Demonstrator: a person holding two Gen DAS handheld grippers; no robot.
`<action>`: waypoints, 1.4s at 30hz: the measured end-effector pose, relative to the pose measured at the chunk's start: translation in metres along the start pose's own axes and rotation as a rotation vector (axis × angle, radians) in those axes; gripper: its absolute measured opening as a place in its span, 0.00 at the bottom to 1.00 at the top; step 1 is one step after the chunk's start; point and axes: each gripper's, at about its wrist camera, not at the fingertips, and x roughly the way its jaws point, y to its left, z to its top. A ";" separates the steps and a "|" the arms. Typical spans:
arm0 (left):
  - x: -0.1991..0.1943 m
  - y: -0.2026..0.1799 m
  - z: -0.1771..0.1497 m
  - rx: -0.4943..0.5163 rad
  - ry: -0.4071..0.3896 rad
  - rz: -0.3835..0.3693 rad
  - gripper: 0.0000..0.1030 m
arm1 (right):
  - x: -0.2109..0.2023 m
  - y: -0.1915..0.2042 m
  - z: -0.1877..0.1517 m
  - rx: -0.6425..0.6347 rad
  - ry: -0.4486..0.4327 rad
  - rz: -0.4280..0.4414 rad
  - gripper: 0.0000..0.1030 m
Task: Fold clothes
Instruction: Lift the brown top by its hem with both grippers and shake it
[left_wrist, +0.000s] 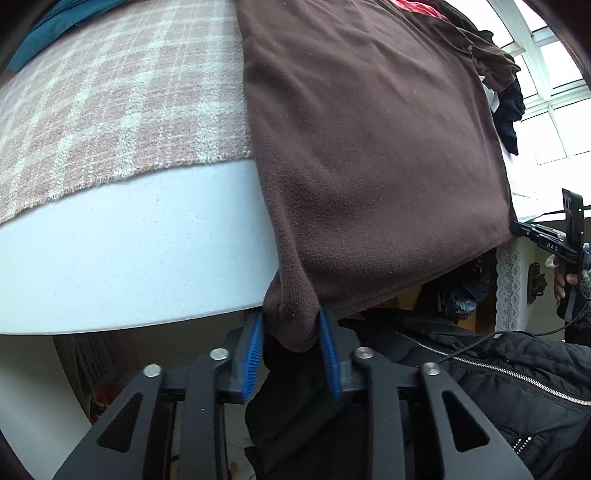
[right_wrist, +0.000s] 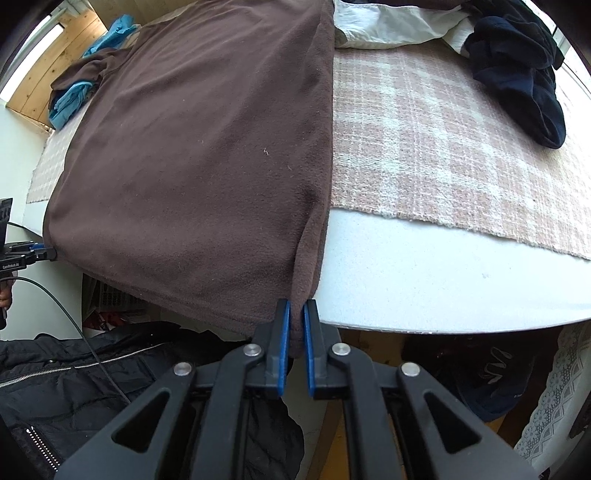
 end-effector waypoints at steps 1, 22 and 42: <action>-0.002 -0.003 -0.001 0.023 -0.004 -0.006 0.08 | 0.000 0.002 0.000 -0.002 0.001 0.004 0.07; -0.305 -0.049 0.165 0.223 -0.584 -0.243 0.06 | -0.275 -0.062 0.150 0.323 -0.632 0.697 0.05; -0.334 -0.086 0.135 0.371 -0.602 -0.140 0.07 | -0.298 -0.050 0.125 0.306 -0.643 0.603 0.05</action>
